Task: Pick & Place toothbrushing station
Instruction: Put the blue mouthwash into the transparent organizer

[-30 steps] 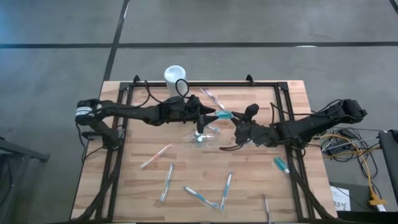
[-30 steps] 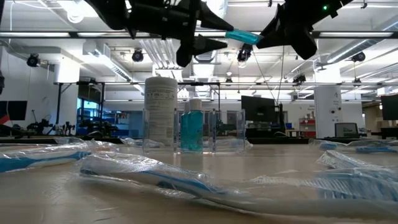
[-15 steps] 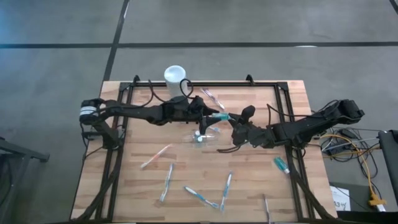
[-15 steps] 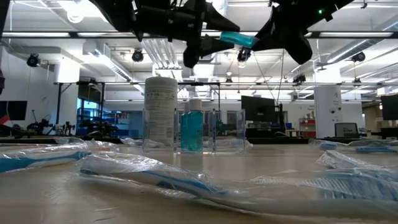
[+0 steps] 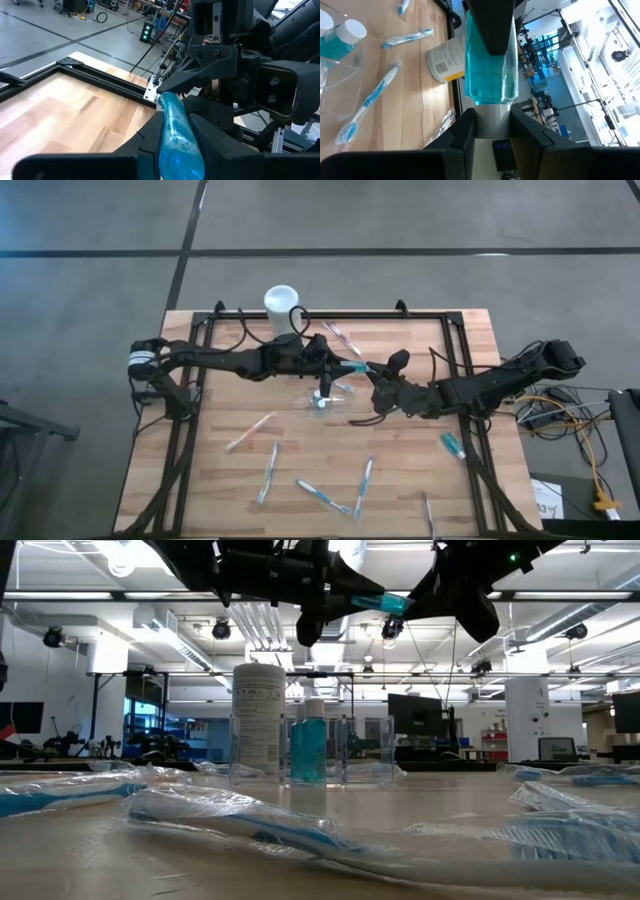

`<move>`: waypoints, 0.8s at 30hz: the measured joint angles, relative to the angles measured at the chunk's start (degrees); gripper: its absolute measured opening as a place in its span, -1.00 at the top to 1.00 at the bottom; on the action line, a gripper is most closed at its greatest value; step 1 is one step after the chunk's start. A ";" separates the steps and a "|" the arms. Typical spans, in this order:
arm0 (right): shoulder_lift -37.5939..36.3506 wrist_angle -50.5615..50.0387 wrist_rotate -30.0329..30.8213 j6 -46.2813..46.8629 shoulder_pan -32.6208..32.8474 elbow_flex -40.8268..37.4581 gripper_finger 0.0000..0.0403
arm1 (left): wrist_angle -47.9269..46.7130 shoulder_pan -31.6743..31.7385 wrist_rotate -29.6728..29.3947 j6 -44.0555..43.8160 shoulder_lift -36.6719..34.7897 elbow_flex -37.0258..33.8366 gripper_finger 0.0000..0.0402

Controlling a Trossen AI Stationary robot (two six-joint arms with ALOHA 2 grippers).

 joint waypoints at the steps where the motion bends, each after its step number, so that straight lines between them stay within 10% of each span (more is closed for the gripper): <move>1: -0.04 -0.03 0.00 0.06 0.00 0.08 0.55 | 0.10 0.00 0.07 0.08 0.00 0.00 0.62; 16: -4.79 -1.20 -2.88 5.90 2.27 0.91 -0.20 | 0.03 -0.39 2.21 6.24 -4.06 -0.59 0.62; 24: -13.94 3.06 -42.94 19.98 1.14 -2.39 -0.30 | -3.06 -3.74 3.66 15.42 -13.26 -7.09 0.62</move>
